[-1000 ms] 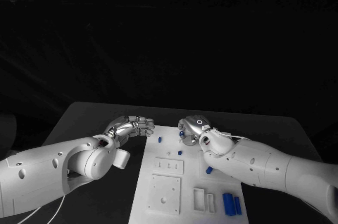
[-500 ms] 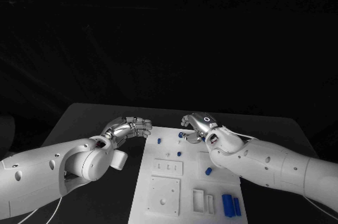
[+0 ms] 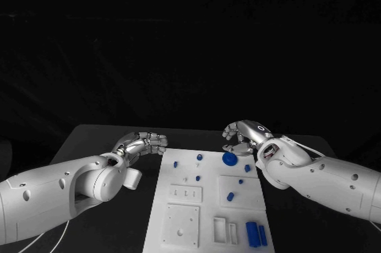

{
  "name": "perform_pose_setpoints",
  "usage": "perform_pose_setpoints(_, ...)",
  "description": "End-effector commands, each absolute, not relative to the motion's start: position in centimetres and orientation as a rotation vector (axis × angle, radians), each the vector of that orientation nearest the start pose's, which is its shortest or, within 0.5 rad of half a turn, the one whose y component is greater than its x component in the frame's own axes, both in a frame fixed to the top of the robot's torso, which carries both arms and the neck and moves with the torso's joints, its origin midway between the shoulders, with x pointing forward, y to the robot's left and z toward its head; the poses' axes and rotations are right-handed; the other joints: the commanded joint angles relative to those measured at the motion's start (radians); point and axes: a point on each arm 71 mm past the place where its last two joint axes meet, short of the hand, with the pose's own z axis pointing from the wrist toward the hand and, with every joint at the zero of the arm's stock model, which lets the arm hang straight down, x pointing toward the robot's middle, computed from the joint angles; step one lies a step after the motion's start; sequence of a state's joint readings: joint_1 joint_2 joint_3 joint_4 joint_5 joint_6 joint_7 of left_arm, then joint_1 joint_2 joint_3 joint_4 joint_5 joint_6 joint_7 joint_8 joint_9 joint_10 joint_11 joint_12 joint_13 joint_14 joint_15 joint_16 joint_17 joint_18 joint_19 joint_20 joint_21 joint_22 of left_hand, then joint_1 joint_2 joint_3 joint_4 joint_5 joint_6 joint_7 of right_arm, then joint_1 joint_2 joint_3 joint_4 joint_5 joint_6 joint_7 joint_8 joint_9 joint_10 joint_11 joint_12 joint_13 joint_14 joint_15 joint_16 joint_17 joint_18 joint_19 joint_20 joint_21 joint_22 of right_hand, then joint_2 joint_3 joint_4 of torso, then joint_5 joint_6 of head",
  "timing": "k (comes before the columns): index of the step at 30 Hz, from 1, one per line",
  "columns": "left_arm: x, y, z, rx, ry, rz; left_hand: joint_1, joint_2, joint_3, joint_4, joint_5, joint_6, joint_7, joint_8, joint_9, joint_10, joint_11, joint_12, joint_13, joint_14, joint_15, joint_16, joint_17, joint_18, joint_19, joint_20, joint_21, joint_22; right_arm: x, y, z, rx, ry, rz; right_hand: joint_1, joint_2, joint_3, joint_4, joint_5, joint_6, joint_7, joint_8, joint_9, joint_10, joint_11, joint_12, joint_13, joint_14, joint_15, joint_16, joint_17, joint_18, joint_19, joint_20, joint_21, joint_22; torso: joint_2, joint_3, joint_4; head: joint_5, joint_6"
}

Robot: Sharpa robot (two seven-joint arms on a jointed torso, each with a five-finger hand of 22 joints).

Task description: Assemble the parts on the task board

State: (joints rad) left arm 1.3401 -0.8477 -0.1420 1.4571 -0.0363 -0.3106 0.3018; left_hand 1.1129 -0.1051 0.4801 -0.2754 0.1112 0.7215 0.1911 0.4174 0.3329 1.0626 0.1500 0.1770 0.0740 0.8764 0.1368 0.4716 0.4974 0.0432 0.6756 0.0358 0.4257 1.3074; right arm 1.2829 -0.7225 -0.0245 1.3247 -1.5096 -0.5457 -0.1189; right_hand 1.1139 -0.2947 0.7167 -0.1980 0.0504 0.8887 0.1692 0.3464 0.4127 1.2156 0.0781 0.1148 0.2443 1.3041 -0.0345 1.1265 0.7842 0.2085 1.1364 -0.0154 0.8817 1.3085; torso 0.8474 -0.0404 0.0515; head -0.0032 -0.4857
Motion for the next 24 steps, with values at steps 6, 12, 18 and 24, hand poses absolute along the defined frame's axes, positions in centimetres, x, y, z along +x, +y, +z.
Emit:
perform_pose_setpoints(6,51.6,23.3,-15.4,-1.020,1.476,-1.426,-0.007,-0.001,0.003,-0.005,-0.003,-0.001,0.008,-0.004,0.000,-0.001,0.001,-0.003,0.000,-0.007,0.000,-0.004,-0.001,0.012,-0.004,0.001,-0.005,0.009,54.7,-22.1,-14.5,-0.042,1.501,0.540,-0.001,0.004,-0.032,0.003,0.007,-0.021,-0.016,-0.011,-0.004,0.160,-0.036,0.101,0.071,-0.003,-0.034,0.008,0.003,0.053,0.002,0.002,0.003,0.019,-0.021,0.0142,-0.0260,0.008,-0.004)
perform_pose_setpoints(12,51.7,23.3,-15.6,-1.022,1.478,-1.424,-0.007,0.000,0.003,-0.005,-0.003,-0.001,0.008,-0.004,0.000,-0.001,0.001,-0.003,0.000,-0.007,0.000,-0.004,-0.001,0.012,-0.004,0.001,-0.005,0.009,55.4,-22.5,-16.0,-0.105,1.527,0.454,0.002,0.008,-0.080,0.017,0.012,-0.022,-0.029,-0.024,-0.001,0.013,-0.053,0.349,0.577,-0.002,-0.051,0.008,0.006,0.053,0.008,-0.003,-0.005,0.016,-0.024,0.0184,-0.0281,0.008,-0.006)
perform_pose_setpoints(18,51.6,23.3,-15.7,-1.024,1.482,-1.424,-0.007,0.000,0.003,-0.005,-0.003,-0.001,0.008,-0.005,0.000,-0.001,0.001,-0.003,0.000,-0.007,0.001,-0.004,-0.001,0.012,-0.004,0.001,-0.005,0.009,56.0,-21.9,-17.7,-0.142,1.559,0.403,-0.008,0.011,-0.119,0.006,0.018,-0.034,-0.029,-0.047,-0.012,-0.056,-0.050,0.750,0.966,-0.003,-0.045,0.085,0.078,0.053,0.023,-0.013,0.034,0.023,-0.023,0.0187,-0.0254,0.004,-0.011)
perform_pose_setpoints(24,51.6,23.0,-15.8,-1.023,1.489,-1.431,-0.007,-0.001,0.003,-0.006,-0.003,-0.001,0.008,-0.005,0.000,-0.002,0.001,-0.003,0.000,-0.007,0.001,-0.004,-0.001,0.012,-0.004,0.001,-0.005,0.009,56.4,-21.6,-19.4,-0.149,1.593,0.375,-0.025,0.013,-0.147,-0.005,0.022,-0.055,-0.011,-0.065,-0.020,-0.074,-0.034,0.890,1.062,-0.013,-0.032,0.145,0.151,0.053,0.034,-0.027,0.083,0.024,-0.020,0.0210,-0.0184,-0.001,-0.014)
